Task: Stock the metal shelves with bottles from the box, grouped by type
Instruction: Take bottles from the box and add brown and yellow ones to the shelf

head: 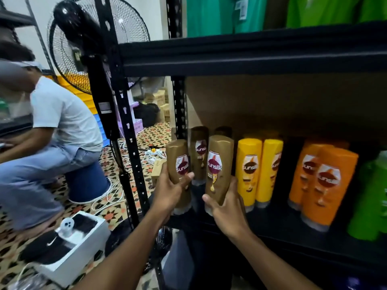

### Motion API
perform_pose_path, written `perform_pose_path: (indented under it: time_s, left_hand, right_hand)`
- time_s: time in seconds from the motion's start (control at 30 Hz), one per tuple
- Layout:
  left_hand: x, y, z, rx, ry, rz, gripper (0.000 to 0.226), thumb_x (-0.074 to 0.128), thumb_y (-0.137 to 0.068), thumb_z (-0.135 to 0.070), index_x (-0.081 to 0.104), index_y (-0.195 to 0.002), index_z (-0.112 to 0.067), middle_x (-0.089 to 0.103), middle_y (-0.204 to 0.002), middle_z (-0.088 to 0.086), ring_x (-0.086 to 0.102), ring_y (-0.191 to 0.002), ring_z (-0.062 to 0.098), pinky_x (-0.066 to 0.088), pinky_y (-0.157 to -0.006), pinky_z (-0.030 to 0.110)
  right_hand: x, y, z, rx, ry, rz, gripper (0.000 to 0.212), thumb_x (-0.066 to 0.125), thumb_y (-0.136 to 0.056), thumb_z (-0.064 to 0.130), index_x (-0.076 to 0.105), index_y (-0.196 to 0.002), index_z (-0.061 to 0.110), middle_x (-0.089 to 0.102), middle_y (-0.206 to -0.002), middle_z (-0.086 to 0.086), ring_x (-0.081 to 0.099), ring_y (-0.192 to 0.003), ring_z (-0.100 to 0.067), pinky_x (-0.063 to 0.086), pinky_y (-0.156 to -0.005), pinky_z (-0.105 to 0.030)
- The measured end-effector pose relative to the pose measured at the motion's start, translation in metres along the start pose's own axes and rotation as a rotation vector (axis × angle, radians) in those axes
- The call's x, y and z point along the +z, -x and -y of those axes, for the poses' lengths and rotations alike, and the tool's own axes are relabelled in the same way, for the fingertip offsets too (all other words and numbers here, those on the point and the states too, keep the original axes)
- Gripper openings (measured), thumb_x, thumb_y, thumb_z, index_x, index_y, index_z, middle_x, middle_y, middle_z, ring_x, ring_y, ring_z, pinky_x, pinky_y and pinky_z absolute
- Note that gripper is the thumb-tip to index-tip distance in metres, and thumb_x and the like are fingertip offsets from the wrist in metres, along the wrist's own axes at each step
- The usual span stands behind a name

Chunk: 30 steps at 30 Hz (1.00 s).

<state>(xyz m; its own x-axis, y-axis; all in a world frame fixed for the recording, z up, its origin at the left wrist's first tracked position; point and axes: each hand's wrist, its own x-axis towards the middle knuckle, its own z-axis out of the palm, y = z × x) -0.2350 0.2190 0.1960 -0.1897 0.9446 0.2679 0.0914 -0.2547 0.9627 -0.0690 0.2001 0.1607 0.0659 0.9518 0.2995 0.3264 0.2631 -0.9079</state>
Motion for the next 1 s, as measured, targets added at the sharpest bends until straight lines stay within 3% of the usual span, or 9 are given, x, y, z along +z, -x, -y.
perform_pose_path:
  time_s: [0.1,0.23,0.37,0.47,0.57,0.77,1.0]
  left_hand:
    - [0.003,-0.008,0.018,0.049,-0.098,0.007,0.059,0.076,-0.090,-0.028,0.039,-0.135,-0.035,0.069,-0.117,-0.010,0.067,-0.108,0.009,0.054,-0.091,0.035]
    - [0.006,-0.004,0.044,0.119,-0.249,-0.051,0.056,0.063,-0.098,-0.043,0.026,-0.139,-0.032,0.061,-0.130,-0.003,0.062,-0.116,0.011,0.053,-0.100,0.044]
    - [0.007,-0.020,0.062,0.125,-0.327,-0.098,0.062,0.053,-0.091,-0.065,0.025,-0.136,-0.033,0.053,-0.132,0.004,0.057,-0.120,0.021,0.051,-0.100,0.045]
    - [0.009,-0.027,0.071,0.107,-0.340,-0.128,0.056,0.057,-0.095,-0.054,0.029,-0.135,-0.026,0.061,-0.126,0.004,0.062,-0.115,0.022,0.052,-0.093,0.037]
    - [0.013,-0.030,0.080,0.068,-0.357,-0.154,0.047,0.061,-0.099,-0.037,0.033,-0.132,-0.020,0.069,-0.116,0.002,0.069,-0.103,0.023,0.056,-0.084,0.038]
    - [0.019,-0.036,0.076,-0.018,-0.436,-0.176,0.055,0.062,-0.098,-0.042,0.032,-0.140,-0.021,0.068,-0.123,0.008,0.067,-0.106,0.032,0.057,-0.086,0.044]
    - [0.020,-0.048,0.085,-0.059,-0.587,-0.140,0.056,0.054,-0.098,-0.056,0.033,-0.139,-0.026,0.067,-0.124,0.005,0.064,-0.111,0.033,0.049,-0.098,0.054]
  right_hand:
    - [0.011,-0.001,-0.014,0.026,0.036,-0.009,0.080,0.076,-0.088,0.027,0.024,-0.148,0.034,0.049,-0.140,0.005,0.050,-0.125,-0.016,0.047,-0.098,-0.035]
    - [0.023,-0.005,-0.024,0.039,0.077,-0.082,0.074,0.070,-0.092,0.026,0.020,-0.147,0.027,0.044,-0.144,-0.001,0.046,-0.129,-0.021,0.043,-0.106,-0.039]
    - [0.035,-0.023,-0.031,0.060,0.121,-0.081,0.066,0.070,-0.092,0.024,0.025,-0.140,0.023,0.050,-0.138,-0.004,0.050,-0.126,-0.023,0.044,-0.105,-0.042]
    - [0.040,-0.037,-0.032,0.132,0.150,-0.076,0.069,0.073,-0.089,0.036,0.035,-0.144,0.019,0.056,-0.138,-0.004,0.054,-0.127,-0.026,0.046,-0.104,-0.038]
    - [0.044,-0.051,-0.033,0.175,0.180,-0.116,0.067,0.076,-0.086,0.039,0.045,-0.142,0.017,0.061,-0.134,-0.005,0.057,-0.125,-0.026,0.045,-0.102,-0.034]
    - [0.052,-0.062,-0.036,0.173,0.227,-0.173,0.064,0.074,-0.085,0.047,0.054,-0.135,0.014,0.065,-0.128,-0.007,0.060,-0.120,-0.027,0.048,-0.099,-0.034]
    - [0.053,-0.067,-0.039,0.147,0.324,-0.223,0.065,0.074,-0.083,0.052,0.058,-0.131,0.012,0.055,-0.130,-0.010,0.054,-0.121,-0.029,0.045,-0.098,-0.034]
